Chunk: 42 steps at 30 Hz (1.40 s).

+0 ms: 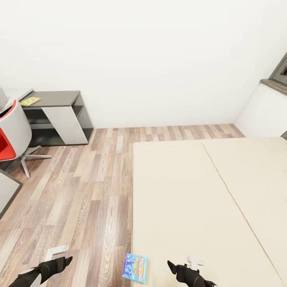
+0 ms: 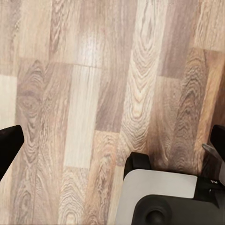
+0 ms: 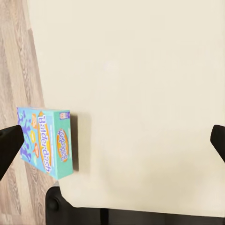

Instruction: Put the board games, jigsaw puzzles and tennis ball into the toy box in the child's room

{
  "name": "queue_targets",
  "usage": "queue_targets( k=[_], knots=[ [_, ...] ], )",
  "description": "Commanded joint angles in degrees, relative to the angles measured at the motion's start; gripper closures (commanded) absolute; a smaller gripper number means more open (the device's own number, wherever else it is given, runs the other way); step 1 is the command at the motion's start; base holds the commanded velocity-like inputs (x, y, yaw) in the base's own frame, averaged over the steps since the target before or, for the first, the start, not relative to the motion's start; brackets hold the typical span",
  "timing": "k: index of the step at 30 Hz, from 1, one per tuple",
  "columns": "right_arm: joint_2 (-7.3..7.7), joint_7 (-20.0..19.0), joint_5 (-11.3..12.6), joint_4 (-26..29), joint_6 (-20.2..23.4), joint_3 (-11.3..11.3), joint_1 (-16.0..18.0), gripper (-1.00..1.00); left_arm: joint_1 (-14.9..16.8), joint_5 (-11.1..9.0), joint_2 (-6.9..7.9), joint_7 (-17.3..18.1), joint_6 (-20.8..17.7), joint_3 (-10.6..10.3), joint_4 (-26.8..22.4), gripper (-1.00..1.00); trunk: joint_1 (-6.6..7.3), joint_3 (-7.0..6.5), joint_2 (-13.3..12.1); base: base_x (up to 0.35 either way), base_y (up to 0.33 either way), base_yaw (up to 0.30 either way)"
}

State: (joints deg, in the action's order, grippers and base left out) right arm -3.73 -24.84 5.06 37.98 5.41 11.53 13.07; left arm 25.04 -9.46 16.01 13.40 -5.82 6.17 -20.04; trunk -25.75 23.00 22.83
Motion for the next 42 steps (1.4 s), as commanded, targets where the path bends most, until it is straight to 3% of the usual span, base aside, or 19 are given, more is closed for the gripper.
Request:
queue_targets(
  k=[1, 42],
  knots=[
    [-0.07, -0.32, 0.52, 0.08, 0.57, 0.34, 0.02, -1.00, 0.01, -0.56, -0.02, 0.34, -0.60, 0.34, -0.09, -1.00, -0.03, 0.02, 0.09, 0.000, 0.000, 0.042],
    [-0.11, 1.41, 0.45, 0.08, 0.48, 0.29, 0.02, -1.00, 0.01, -0.54, -0.02, 0.40, -0.68, 0.34, -0.09, -1.00, -0.03, -3.56, 0.09, 0.000, 0.000, 0.059]
  ],
)
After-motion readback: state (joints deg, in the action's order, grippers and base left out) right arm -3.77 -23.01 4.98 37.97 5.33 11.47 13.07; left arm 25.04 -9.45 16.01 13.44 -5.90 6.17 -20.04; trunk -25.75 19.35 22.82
